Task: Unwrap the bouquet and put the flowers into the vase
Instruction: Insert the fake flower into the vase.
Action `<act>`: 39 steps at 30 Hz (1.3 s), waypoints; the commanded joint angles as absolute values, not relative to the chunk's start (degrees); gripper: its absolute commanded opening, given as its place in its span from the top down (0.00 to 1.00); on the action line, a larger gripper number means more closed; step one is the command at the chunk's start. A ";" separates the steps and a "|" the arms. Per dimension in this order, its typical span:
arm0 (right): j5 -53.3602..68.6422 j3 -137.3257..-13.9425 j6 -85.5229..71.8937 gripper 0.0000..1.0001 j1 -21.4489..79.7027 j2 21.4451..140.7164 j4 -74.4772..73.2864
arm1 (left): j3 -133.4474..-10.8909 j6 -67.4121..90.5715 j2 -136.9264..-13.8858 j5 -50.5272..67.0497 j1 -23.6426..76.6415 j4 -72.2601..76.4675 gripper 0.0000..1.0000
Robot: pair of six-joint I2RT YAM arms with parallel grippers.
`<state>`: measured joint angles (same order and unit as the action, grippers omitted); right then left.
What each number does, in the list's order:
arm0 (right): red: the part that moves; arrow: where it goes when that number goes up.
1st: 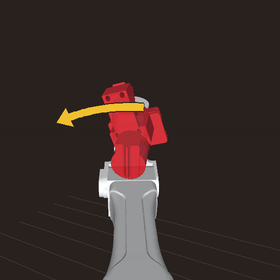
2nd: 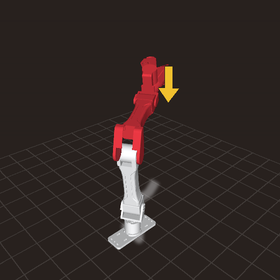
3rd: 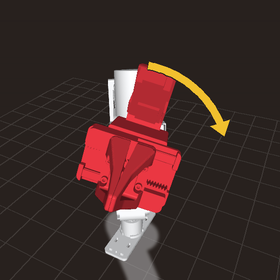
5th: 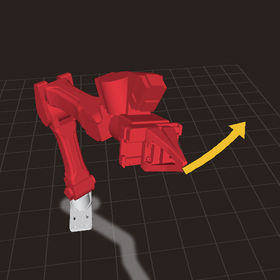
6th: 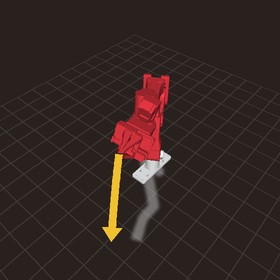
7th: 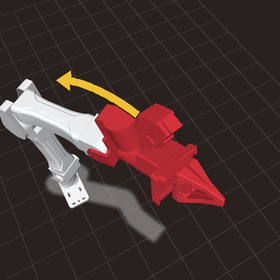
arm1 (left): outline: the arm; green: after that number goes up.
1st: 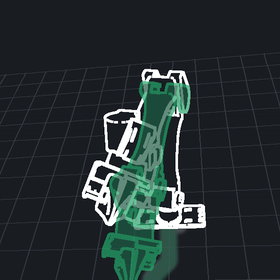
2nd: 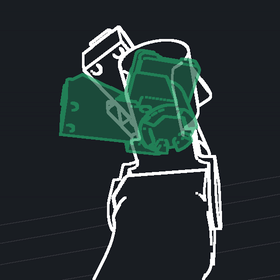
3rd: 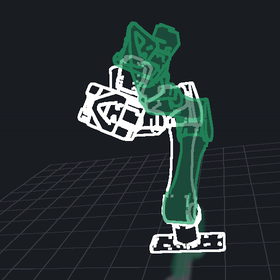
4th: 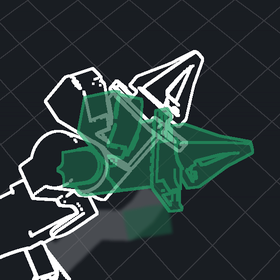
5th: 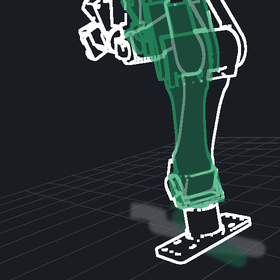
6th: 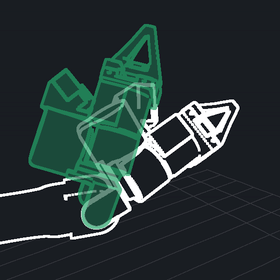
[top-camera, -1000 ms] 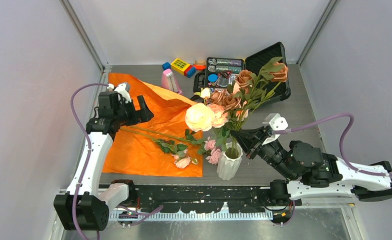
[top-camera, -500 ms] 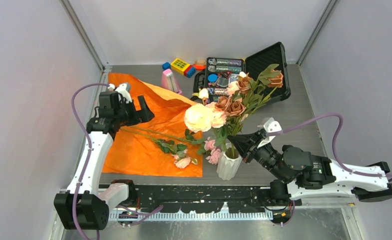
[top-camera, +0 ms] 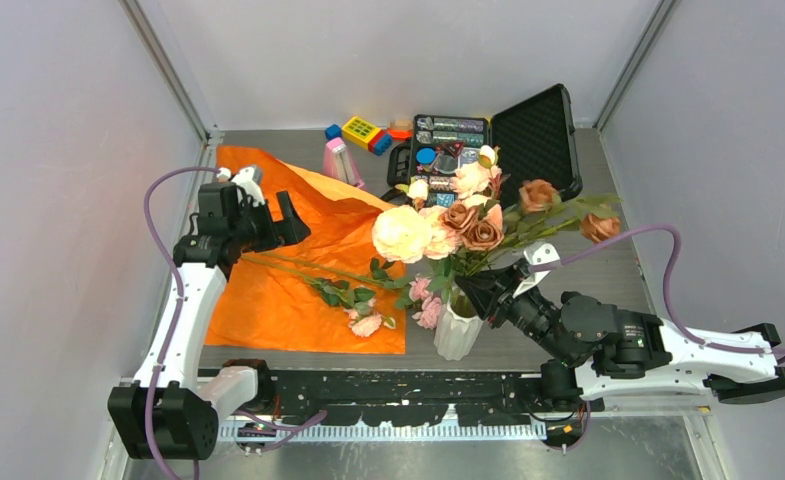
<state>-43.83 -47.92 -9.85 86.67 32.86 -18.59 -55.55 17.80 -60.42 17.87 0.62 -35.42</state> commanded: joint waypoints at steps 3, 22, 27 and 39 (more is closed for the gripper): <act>-43.03 -50.49 -11.47 0.66 87.01 32.49 -20.27 | -55.37 17.76 -60.08 19.79 0.26 -32.87 0.00; -41.60 -54.60 -11.51 0.41 86.99 24.80 -28.27 | -55.37 17.75 -59.97 19.60 0.26 -33.00 0.00; -43.31 -57.41 -11.15 0.41 86.96 24.04 -33.30 | -55.36 17.75 -59.96 19.60 0.26 -33.05 0.00; -60.20 -60.29 -13.36 0.23 87.00 27.11 -41.99 | -55.37 17.75 -60.55 19.73 0.26 -32.87 0.00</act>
<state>-51.37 -58.50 -11.60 86.67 24.75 -39.31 -55.44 17.78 -60.42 18.70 0.62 -35.40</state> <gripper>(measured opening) 0.744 0.995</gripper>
